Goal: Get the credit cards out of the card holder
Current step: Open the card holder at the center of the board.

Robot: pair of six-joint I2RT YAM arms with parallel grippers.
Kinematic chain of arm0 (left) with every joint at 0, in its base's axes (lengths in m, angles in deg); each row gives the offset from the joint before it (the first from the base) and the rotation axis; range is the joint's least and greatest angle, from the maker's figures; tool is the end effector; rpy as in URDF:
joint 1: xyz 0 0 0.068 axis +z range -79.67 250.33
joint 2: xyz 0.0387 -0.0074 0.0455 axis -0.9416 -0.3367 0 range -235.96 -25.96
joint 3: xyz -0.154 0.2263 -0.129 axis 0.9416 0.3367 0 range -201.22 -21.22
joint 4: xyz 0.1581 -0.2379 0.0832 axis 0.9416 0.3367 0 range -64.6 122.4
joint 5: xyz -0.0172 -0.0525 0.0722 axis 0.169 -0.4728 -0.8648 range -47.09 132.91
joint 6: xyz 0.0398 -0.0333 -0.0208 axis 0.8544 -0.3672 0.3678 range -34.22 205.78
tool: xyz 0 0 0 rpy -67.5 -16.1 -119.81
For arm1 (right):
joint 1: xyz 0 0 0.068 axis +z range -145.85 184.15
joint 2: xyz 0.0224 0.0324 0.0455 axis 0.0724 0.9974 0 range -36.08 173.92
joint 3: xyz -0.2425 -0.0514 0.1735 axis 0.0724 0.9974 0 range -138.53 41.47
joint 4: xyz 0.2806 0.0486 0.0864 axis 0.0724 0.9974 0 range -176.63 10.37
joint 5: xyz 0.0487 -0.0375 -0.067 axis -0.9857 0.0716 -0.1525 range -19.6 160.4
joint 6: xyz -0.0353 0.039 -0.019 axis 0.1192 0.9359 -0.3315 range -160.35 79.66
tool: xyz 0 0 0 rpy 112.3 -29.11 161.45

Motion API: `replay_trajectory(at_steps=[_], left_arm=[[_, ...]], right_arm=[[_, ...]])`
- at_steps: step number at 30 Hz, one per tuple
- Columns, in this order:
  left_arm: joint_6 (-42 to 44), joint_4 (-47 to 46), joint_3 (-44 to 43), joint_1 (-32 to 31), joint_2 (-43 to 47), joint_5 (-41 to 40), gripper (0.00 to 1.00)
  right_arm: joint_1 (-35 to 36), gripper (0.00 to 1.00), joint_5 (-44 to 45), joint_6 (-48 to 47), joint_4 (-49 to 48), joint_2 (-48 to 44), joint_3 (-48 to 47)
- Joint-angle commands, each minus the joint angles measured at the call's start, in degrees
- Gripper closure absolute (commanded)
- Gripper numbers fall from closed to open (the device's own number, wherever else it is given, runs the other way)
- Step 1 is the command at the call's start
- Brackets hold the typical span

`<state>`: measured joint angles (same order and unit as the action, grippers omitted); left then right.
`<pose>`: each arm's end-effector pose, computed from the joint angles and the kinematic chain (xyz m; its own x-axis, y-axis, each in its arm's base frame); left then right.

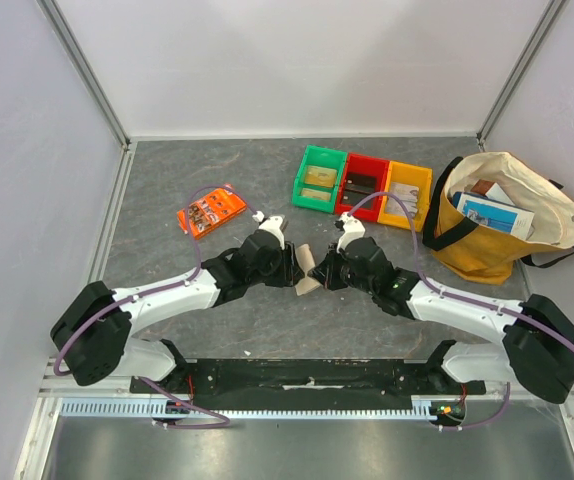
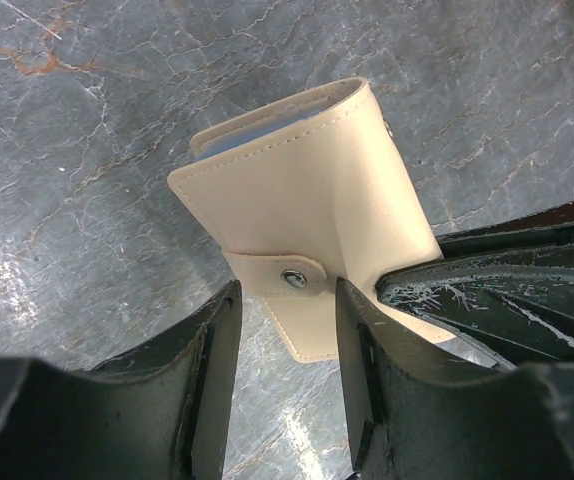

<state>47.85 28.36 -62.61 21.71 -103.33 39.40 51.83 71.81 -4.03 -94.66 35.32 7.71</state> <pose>0.2051 -0.2291 0.2126 -0.7687 -0.0557 -0.6372 0.3104 0.8386 -0.4477 0.1925 0.2100 0.2117 -0.6972 0.1138 -0.7078 -0.3870 0.7714 0.5052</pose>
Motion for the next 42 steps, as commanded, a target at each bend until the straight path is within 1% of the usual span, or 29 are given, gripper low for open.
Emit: replay_trajectory(at_steps=[1,5,7,15,20,27,33,37,42], left_arm=[[0.05,-0.76,-2.03,-0.16,-1.04,-0.88,0.51],[0.67,-1.55,-2.03,-0.25,-0.86,-1.41,0.52],[0.84,-1.73,-2.12,-0.16,-0.86,-1.59,0.55],[0.75,-1.21,-2.21,-0.16,-1.04,-2.99,0.76],[-0.03,1.25,-2.12,-0.16,-0.69,-5.98,0.98],[-2.67,4.95,-0.54,0.02,2.47,-13.44,0.98],[-6.01,2.15,4.64,2.39,7.83,-13.37,0.98],[-7.68,-2.78,9.65,3.62,12.93,-10.83,0.98],[-7.07,-4.72,12.47,3.88,16.8,-8.45,0.98]], right_arm=[[0.92,1.0,-3.16,-0.72,-6.47,-3.28,-0.78],[1.27,1.0,-5.8,-1.6,-7.61,-3.98,-0.78],[1.62,1.0,-6.59,-1.95,-7.96,-4.42,-0.96],[3.21,1.0,-6.6,-3.71,-6.12,-4.95,-2.63],[4.17,1.0,-2.91,-4.67,-3.4,-5.83,-3.59],[4.53,1.0,3.24,-4.5,1.09,-8.2,-4.3],[4.44,1.0,6.41,-1.78,0.39,-11.54,-2.72],[4.18,1.0,7.03,3.22,-2.94,-12.16,0.35],[4.09,1.0,6.41,12.09,-11.72,-10.84,7.02]])
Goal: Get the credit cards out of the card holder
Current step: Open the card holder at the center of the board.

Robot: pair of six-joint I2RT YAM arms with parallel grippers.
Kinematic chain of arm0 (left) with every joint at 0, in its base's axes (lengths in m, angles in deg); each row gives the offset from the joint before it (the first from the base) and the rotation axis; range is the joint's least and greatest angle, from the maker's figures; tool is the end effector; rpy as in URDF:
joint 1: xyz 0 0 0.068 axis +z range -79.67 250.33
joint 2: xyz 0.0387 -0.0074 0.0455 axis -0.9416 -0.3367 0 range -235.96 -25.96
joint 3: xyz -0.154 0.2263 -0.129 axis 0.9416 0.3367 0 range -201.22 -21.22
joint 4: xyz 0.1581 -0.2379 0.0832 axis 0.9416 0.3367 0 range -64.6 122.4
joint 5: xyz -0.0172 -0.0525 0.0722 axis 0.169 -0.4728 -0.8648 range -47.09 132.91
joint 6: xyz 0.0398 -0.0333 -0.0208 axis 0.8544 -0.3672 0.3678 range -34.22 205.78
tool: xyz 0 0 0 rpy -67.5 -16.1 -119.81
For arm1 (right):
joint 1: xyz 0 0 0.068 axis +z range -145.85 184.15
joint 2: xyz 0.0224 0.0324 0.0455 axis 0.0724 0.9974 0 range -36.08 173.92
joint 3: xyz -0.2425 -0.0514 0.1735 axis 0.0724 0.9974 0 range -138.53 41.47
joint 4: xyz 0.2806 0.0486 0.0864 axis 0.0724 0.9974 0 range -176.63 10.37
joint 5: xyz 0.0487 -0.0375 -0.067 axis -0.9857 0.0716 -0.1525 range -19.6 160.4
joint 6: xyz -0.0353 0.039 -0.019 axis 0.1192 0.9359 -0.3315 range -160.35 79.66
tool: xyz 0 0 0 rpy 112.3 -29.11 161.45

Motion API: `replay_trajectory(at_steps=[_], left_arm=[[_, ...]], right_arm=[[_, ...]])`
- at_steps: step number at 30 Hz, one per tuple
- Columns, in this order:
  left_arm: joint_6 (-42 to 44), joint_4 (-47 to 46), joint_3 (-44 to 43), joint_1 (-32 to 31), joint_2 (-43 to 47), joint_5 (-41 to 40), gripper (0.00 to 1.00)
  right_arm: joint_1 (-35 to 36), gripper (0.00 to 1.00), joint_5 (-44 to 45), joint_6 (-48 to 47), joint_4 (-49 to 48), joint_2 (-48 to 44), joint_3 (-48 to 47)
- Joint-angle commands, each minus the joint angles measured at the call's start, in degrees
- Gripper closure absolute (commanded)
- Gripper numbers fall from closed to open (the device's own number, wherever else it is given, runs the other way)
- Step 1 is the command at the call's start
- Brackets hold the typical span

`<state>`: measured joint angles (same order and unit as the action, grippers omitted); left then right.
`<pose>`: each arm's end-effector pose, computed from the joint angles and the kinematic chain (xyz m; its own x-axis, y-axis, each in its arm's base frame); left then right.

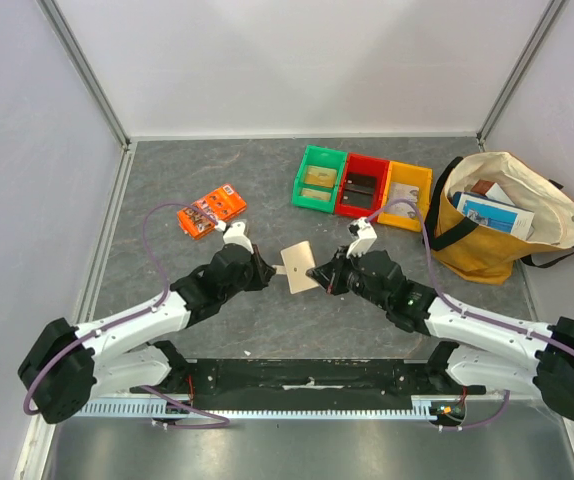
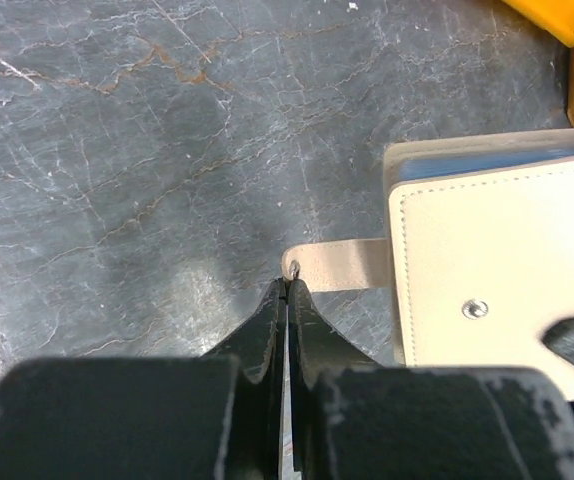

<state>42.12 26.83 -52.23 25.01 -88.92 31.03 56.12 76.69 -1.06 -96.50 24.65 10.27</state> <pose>0.1825 -0.1731 0.2156 -0.6767 -0.2765 -0.6823 0.1487 0.8563 -0.4945 0.1622 0.2005 0.2454 -0.6158 0.2343 -0.7523 -0.4256 0.7046 0.5678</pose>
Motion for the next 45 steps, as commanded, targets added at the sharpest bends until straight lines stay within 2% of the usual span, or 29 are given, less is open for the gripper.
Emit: replay_trajectory(at_steps=[1,7,11,13,18,21,24,25,26,32,38,45], left_arm=[[-1.51,-2.93,2.52,0.58,2.75,0.1,0.98],[-1.87,-2.22,5.07,0.85,1.35,0.19,0.98],[-1.69,-2.31,5.25,0.85,-2.77,1.15,0.98],[-1.95,-2.92,5.43,0.85,-4.27,1.51,0.98],[-2.13,-4.07,5.61,0.76,-7.44,1.86,0.98],[-2.04,-5.12,5.78,0.85,-8.67,2.82,0.98],[-2.31,-6.18,5.96,0.76,-9.9,3.88,0.98],[-2.39,-6.44,6.04,0.76,-10.25,4.32,0.98],[-2.66,-6.88,6.22,0.85,-10.34,4.49,0.98],[-3.71,-8.29,7.89,0.76,-10.17,4.23,0.98],[-4.77,-9.69,8.85,0.85,-9.99,4.32,0.98],[-5.56,-10.48,9.47,0.76,-9.9,3.88,0.98]], right_arm=[[-0.2,1.0,1.63,10.62,-11.39,0.52,5.7],[-0.28,1.0,2.59,17.04,-17.98,6.41,11.42],[-0.2,1.0,3.65,17.14,-17.21,8.96,12.3],[-0.28,0.93,4.17,16.7,-15.1,9.67,12.22],[-0.2,0.6,7.59,15.03,-4.57,10.29,9.59],[-0.2,0.47,8.3,12.14,1.67,10.9,6.6],[-0.11,0.19,9.27,8.63,7.56,11.69,2.91],[0.24,0.07,9.62,6.96,9.76,12.13,1.07],[0.59,0.02,9.8,5.38,12.74,12.65,-1.03],[4.63,0.02,12.69,-1.13,21.54,16.17,-12.11],[8.85,0.02,19.28,-4.92,30.42,25.47,-24.42],[11.58,0.02,27.55,-5.01,36.58,35.68,-31.29]])
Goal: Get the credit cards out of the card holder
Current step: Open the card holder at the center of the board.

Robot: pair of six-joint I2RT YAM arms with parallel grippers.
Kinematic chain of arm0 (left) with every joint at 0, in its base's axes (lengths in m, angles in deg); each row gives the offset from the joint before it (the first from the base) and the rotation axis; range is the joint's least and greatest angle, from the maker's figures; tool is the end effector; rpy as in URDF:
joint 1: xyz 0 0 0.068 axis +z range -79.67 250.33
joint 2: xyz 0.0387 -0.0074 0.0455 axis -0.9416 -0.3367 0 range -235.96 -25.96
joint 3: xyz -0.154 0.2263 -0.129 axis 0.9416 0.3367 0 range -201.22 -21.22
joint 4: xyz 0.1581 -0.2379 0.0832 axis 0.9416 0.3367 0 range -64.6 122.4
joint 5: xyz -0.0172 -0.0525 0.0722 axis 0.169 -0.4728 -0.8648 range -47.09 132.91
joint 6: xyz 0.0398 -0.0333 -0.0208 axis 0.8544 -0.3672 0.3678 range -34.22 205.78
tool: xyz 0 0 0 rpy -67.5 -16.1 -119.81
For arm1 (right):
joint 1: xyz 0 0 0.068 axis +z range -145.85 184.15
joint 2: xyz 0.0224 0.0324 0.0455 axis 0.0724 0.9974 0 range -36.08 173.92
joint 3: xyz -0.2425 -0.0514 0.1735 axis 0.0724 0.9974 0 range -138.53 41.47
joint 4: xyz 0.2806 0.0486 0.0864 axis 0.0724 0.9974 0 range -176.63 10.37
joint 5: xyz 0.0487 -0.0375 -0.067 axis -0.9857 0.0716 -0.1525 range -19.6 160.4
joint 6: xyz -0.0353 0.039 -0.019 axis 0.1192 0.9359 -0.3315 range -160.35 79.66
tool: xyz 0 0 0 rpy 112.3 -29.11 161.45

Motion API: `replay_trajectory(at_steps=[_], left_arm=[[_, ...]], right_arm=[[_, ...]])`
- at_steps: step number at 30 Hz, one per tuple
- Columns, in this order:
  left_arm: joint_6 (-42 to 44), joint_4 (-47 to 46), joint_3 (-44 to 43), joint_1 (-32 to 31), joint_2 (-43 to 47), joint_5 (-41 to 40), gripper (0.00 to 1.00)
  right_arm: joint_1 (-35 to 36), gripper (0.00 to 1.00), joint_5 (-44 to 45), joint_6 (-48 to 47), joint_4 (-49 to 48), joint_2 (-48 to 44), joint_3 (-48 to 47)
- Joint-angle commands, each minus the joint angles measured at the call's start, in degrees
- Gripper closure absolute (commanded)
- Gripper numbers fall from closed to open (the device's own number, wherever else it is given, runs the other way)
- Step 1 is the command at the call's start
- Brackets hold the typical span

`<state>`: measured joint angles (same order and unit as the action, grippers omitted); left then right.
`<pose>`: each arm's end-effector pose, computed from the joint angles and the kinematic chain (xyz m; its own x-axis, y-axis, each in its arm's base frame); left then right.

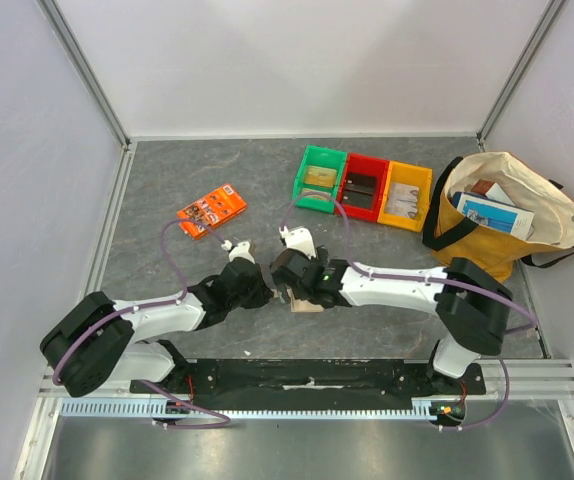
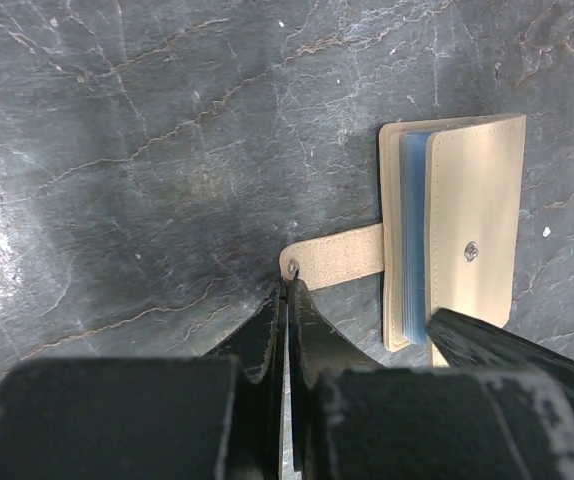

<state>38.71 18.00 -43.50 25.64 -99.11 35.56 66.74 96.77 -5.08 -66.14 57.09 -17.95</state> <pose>0.1751 -0.1662 0.1365 -0.7954 -0.2347 -0.5588 0.0718 0.8790 -0.4714 0.1849 0.3193 0.2122 -0.6952 -0.2168 -0.6854 -0.3361 0.9408 0.0433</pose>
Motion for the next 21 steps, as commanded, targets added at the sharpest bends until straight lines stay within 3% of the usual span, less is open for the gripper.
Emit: replay_trajectory(at_steps=[1,7,16,21], left_arm=[[-2.32,-1.65,0.84,0.21,0.28,-0.82,0.98],[-2.85,-1.3,1.1,0.21,0.28,-1.34,0.98],[-1.71,3.17,-0.04,0.21,2.04,-3.45,0.98],[-1.18,5.11,-0.13,0.56,3.36,-4.51,0.98]], right_arm=[[0.96,0.02,7.82,-1.08,6.31,4.03,-3.33],[1.05,0.02,9.92,-1.16,8.33,5.71,-4.65],[0.96,0.02,15.2,-2.22,13.6,0.44,-5.54],[-0.88,0.12,14.07,-4.24,14.49,-4.56,-2.55]])
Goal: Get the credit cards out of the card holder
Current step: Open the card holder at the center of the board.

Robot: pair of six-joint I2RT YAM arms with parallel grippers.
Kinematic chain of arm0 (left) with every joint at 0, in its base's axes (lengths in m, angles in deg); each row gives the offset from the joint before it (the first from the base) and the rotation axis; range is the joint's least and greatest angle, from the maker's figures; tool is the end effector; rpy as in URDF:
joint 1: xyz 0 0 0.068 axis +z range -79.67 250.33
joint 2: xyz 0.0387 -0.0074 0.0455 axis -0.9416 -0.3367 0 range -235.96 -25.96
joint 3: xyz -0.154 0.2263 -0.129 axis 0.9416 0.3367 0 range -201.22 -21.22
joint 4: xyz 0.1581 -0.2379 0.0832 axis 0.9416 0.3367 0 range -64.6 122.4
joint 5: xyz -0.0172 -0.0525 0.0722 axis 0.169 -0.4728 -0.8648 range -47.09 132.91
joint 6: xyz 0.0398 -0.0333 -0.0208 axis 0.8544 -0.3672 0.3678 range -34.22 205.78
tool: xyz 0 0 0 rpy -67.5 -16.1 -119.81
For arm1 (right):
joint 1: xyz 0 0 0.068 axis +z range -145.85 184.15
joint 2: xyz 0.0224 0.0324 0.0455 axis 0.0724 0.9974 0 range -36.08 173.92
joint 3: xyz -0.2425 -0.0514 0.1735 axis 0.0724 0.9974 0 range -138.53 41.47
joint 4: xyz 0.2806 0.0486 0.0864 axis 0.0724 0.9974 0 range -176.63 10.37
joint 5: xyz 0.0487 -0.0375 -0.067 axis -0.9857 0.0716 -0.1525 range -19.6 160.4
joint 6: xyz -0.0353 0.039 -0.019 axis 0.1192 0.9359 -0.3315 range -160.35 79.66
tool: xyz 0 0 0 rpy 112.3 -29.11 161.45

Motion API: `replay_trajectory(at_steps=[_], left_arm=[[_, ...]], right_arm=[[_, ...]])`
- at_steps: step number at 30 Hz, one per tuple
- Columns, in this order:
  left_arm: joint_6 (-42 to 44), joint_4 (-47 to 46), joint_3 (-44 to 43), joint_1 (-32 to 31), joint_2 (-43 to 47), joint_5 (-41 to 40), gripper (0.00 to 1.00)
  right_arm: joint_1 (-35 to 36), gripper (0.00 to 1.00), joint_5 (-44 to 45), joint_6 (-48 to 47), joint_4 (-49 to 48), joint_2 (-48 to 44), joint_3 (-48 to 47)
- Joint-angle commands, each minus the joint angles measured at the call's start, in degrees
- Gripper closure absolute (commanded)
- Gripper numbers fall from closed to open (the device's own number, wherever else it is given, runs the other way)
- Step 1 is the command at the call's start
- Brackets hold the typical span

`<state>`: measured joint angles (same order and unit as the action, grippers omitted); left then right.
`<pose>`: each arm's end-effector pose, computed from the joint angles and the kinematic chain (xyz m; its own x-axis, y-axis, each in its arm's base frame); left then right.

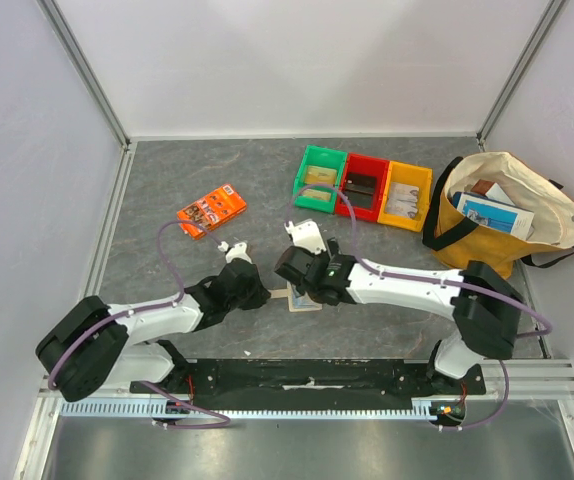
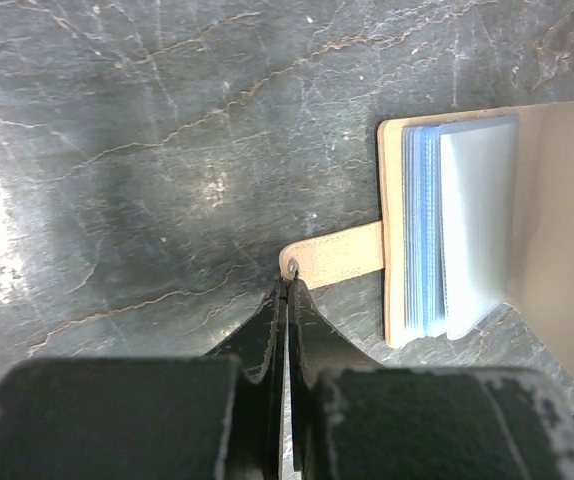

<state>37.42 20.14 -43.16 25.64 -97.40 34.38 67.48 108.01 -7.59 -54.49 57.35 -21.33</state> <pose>0.1719 -0.1620 0.1383 -0.7928 -0.2554 -0.5534 0.0411 0.8835 -0.4666 0.1825 0.3109 0.2220 -0.6508 -0.3407 -0.6786 -0.2739 0.9388 -0.2086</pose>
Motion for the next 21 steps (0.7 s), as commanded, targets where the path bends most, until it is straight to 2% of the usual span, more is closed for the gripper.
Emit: replay_trajectory(at_steps=[1,8,18,19,21], left_arm=[[0.28,3.41,-0.57,0.48,1.92,-3.5,0.98],[1.6,6.84,-1.18,1.97,2.97,-4.47,0.98],[2.3,11.31,-2.32,6.01,5.78,-2.72,0.98],[2.48,12.02,-3.02,6.1,6.31,-2.37,0.95],[3.01,14.65,-4.77,6.1,7.97,-1.58,0.83]], right_arm=[[-2.5,0.14,2.04,-1.99,2.75,-5.62,1.89],[-6.81,0.29,-3.4,-2.43,-1.81,-7.12,11.37],[-9.89,0.36,-12.11,-3.13,-9.99,-4.75,17.81],[-9.98,0.37,-12.64,-3.22,-10.34,-4.66,18.07],[-9.98,0.37,-14.31,-3.31,-11.05,-4.66,18.16]])
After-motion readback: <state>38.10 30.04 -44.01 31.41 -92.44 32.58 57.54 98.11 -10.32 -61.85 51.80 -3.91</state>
